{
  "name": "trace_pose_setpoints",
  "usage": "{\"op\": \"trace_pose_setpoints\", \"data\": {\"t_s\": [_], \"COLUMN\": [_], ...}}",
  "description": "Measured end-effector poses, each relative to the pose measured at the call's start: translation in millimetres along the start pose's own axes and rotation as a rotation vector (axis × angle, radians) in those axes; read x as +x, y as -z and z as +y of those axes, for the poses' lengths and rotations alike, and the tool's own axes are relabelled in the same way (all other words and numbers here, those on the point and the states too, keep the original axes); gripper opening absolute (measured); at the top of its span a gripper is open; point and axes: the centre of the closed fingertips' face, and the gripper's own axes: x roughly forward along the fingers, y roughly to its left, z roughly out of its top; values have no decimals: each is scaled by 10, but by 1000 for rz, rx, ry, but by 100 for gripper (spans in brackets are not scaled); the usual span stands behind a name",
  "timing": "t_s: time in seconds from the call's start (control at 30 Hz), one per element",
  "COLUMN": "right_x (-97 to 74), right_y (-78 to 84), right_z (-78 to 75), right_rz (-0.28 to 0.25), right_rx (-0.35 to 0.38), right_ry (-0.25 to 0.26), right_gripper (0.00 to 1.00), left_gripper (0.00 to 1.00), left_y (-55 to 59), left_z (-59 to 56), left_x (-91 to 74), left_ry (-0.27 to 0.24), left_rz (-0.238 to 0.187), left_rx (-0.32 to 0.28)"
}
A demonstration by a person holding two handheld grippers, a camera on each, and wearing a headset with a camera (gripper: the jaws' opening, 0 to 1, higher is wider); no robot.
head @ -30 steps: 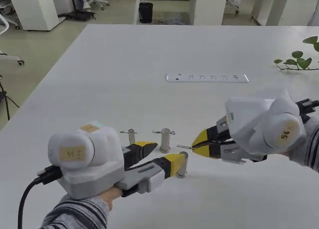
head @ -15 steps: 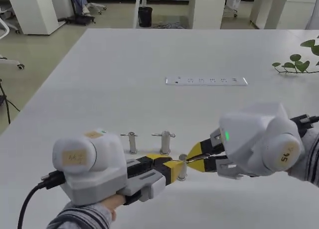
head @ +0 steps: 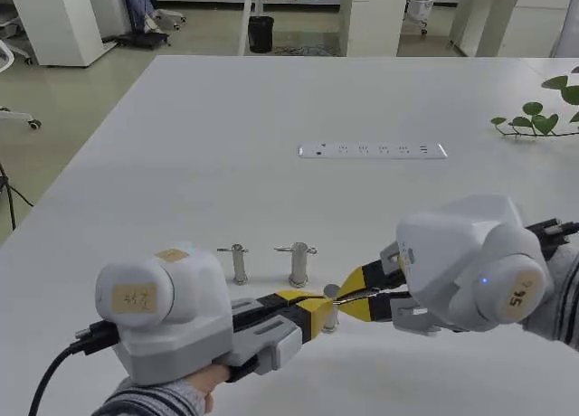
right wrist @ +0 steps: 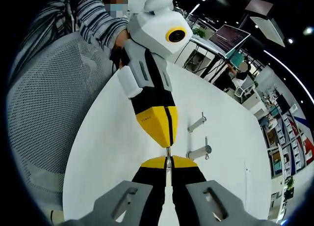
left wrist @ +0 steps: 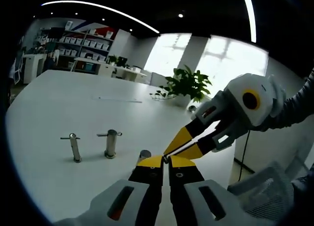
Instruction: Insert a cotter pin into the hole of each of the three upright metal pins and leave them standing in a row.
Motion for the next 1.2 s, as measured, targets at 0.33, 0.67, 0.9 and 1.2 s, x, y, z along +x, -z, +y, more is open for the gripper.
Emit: {"op": "trace_pose_setpoints", "data": {"t_s": [0.33,0.67,0.9,1.2], "right_x": [-24,-54,-56,-68], "right_y": [57,65,54,76], "right_z": [4,153,227,207], "right_rz": [2,-16,-12,4], "right_rx": [56,105,105,88], "right_ry": [-11,-89,-126,-109], "right_gripper": [1,1,0,0], "left_gripper": [0,0,0,3], "left_y": [-16,34,120,128], "left_z": [-72,-210,-199,-119], "left_x": [-28,-78,-116,-93], "left_ry": [46,129,139,71], "left_rz": [-7,16,51,53], "left_rx": [151,302,338,365]}}
